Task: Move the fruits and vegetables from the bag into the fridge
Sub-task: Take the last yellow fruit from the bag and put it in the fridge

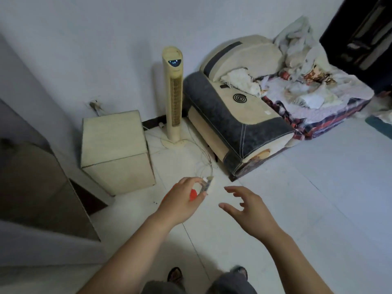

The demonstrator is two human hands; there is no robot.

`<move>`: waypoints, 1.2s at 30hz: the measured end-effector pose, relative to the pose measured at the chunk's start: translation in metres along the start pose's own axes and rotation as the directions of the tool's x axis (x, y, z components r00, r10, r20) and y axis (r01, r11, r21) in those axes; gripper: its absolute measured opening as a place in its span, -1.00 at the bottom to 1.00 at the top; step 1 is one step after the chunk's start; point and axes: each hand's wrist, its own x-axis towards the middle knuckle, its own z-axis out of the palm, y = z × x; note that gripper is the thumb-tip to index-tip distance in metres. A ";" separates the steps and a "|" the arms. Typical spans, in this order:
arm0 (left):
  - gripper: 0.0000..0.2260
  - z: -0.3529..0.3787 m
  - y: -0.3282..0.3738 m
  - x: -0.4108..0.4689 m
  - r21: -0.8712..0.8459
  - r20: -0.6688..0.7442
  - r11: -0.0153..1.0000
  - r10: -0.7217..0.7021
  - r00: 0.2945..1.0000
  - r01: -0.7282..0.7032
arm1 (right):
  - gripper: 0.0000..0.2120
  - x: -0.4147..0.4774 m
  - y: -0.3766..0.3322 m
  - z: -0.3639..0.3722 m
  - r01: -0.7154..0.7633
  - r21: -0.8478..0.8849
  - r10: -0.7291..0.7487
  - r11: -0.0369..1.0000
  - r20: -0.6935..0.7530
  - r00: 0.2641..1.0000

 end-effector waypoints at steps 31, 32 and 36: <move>-0.70 0.297 -0.372 0.265 -0.386 -0.483 0.707 -0.702 0.523 0.593 | -0.54 0.465 0.294 0.348 0.406 -0.103 -0.195 0.908 0.754 0.627; -0.70 0.310 -0.401 0.276 -0.352 -0.489 0.731 -0.676 0.551 0.584 | -0.53 0.478 0.309 0.377 0.427 -0.099 -0.210 0.899 0.757 0.618; -0.66 0.356 -0.512 0.314 -0.199 -0.472 0.799 -0.585 0.660 0.567 | -0.56 0.526 0.350 0.475 0.524 -0.052 -0.293 0.850 0.780 0.553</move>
